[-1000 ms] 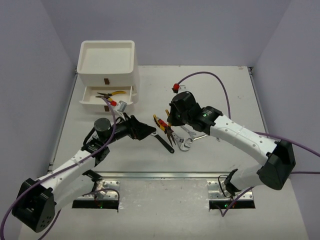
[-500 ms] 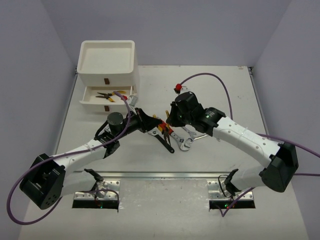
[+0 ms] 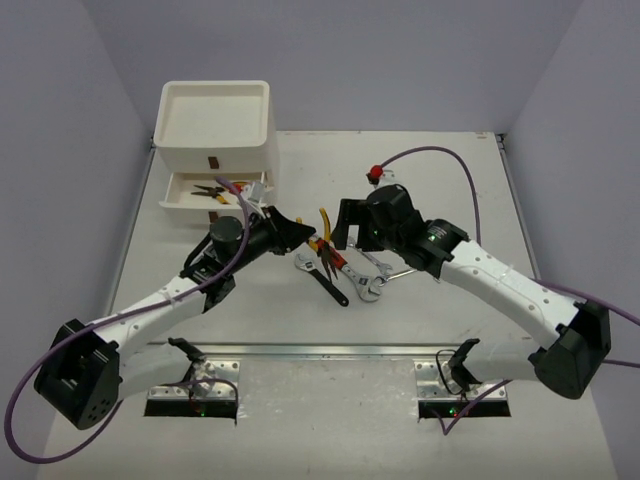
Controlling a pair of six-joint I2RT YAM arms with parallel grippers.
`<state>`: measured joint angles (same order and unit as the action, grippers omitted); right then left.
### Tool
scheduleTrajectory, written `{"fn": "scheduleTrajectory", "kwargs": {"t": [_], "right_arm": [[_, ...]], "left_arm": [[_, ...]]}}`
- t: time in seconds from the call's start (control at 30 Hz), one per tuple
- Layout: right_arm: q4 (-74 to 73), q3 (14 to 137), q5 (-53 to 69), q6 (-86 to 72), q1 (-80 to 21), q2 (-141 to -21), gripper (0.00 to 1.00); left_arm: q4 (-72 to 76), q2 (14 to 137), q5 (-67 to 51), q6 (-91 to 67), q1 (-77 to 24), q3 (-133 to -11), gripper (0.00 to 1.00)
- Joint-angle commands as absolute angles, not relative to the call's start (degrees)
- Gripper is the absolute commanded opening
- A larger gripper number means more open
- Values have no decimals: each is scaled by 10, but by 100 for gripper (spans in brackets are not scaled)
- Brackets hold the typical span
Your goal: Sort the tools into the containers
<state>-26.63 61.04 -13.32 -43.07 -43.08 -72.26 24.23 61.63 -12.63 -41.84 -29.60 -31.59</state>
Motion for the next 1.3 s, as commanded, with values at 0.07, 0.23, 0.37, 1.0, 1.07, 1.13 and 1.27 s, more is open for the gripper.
{"fn": "scheduleTrajectory", "kwargs": {"t": [0.07, 0.23, 0.37, 1.0, 1.07, 1.13, 1.27], "right_arm": [[-271, 573, -197, -394, -398, -610, 99], [-286, 547, -206, -380, -394, -585, 99], [-295, 534, -204, -377, -393, -570, 99], [-299, 515, -183, -361, -393, -565, 99], [-299, 515, -180, -361, -393, -569, 99], [-298, 513, -178, -365, -393, -575, 99], [-290, 504, -177, -365, -394, -579, 99]], "left_arm": [[133, 543, -55, -519, -107, -388, 0], [78, 512, -3, -630, 41, -387, 0], [87, 561, 31, -672, 93, -397, 0], [116, 611, 28, -678, 120, -461, 100], [81, 594, 42, -658, 120, -462, 100], [41, 533, 52, -649, 120, -420, 99], [34, 455, 33, -677, 120, -299, 87]]}}
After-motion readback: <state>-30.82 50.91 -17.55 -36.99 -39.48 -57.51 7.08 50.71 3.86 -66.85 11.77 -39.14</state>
